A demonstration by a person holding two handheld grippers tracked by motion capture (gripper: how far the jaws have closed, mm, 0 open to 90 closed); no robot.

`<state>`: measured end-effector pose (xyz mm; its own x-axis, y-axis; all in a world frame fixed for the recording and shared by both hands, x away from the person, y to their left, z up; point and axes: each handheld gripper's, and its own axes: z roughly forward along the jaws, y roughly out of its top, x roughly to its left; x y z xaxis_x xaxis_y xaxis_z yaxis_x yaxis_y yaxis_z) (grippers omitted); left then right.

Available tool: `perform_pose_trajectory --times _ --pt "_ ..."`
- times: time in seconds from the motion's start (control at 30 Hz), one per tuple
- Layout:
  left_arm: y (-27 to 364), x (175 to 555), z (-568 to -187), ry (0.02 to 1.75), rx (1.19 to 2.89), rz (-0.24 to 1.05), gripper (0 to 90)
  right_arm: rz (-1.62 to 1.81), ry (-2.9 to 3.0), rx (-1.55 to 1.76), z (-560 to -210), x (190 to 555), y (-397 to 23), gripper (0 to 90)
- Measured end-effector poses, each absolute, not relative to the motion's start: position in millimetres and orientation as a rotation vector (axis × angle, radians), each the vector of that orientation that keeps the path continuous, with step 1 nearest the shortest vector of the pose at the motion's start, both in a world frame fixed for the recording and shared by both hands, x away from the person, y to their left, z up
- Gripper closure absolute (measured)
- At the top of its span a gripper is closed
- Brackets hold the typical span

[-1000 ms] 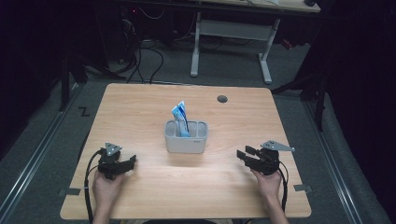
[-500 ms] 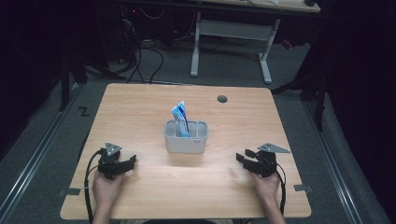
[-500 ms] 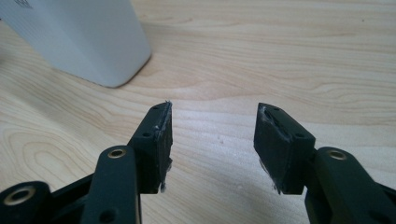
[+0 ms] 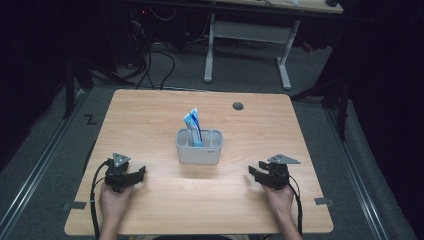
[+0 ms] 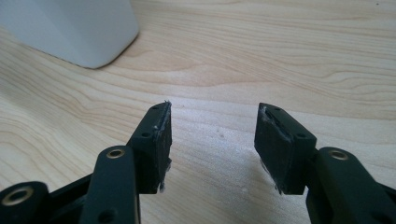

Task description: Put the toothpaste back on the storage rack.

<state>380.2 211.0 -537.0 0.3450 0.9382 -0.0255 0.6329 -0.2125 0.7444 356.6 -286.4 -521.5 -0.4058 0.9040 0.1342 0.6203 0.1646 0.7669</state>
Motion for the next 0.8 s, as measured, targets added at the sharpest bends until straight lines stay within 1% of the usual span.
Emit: perform_pose_trajectory --times 0.43,0.63,0.8 --pt "211.0 380.1 -537.0 1.37 1.94 0.582 27.8 1.02 2.111 1.426 -529.9 358.7 -278.0 45.1" --pt "211.4 380.1 -536.9 1.369 1.939 0.58 28.0 0.906 2.136 1.359 -531.0 359.0 -267.5 40.3" --pt "211.1 380.0 -537.0 1.37 1.94 0.582 28.0 0.905 2.135 1.369 -531.1 359.3 -267.6 38.2"
